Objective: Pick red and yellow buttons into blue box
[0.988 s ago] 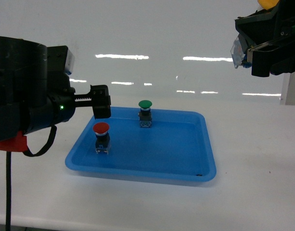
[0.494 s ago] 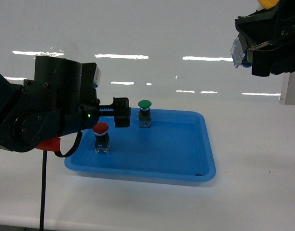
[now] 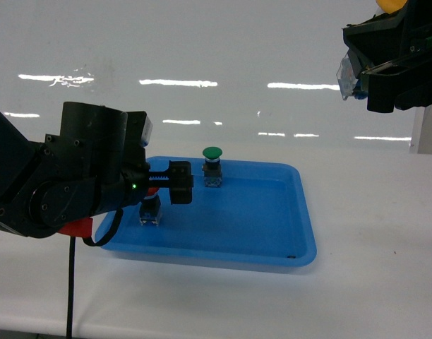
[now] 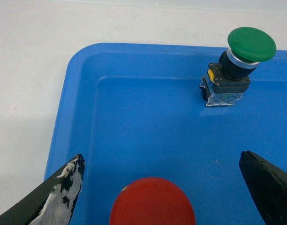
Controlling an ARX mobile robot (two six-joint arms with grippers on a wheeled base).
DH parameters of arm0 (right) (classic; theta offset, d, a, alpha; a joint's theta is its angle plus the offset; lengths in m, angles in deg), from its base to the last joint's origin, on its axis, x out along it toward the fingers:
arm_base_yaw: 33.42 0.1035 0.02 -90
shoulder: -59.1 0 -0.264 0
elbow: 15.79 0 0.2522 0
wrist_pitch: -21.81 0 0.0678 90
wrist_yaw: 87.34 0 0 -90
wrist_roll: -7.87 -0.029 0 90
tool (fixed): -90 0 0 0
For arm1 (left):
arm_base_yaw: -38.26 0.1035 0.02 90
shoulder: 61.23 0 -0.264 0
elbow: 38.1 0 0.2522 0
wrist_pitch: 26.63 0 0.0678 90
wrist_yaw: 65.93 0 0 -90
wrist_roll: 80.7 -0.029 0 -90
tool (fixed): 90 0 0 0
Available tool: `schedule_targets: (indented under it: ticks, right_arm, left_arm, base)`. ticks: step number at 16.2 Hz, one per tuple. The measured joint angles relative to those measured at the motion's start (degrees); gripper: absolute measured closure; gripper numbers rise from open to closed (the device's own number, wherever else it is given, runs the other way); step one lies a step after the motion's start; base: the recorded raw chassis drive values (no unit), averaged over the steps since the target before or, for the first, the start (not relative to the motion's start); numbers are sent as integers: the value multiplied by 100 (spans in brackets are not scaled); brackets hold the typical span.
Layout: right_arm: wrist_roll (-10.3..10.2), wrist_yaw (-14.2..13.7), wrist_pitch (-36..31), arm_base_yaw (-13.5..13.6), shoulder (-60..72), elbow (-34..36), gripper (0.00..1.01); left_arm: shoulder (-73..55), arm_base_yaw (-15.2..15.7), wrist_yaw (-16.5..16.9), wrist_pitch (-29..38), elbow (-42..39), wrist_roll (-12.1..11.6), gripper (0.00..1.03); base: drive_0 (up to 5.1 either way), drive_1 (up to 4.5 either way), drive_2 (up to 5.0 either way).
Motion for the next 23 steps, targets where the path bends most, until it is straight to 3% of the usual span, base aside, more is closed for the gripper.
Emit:
schedule_targets:
  ticks: [9, 10, 17, 23]
  right_arm:
    - [0, 0, 0, 0, 0, 0, 72]
    - [0, 0, -2, 0, 0, 0, 72]
    - [0, 0, -2, 0, 0, 0, 72]
    - [0, 0, -2, 0, 0, 0, 72]
  left_arm:
    - [-223, -22, 35, -361, -33, 0, 5]
    - [-223, -22, 35, -367, -33, -2, 9]
    - [-223, -24, 31, -361, -33, -2, 75]
    - [-61, 35, -81, -170, -313, -28, 79]
  base:
    - [0, 0, 0]
    - [0, 0, 0]
    - [0, 0, 0]
    - [0, 0, 0]
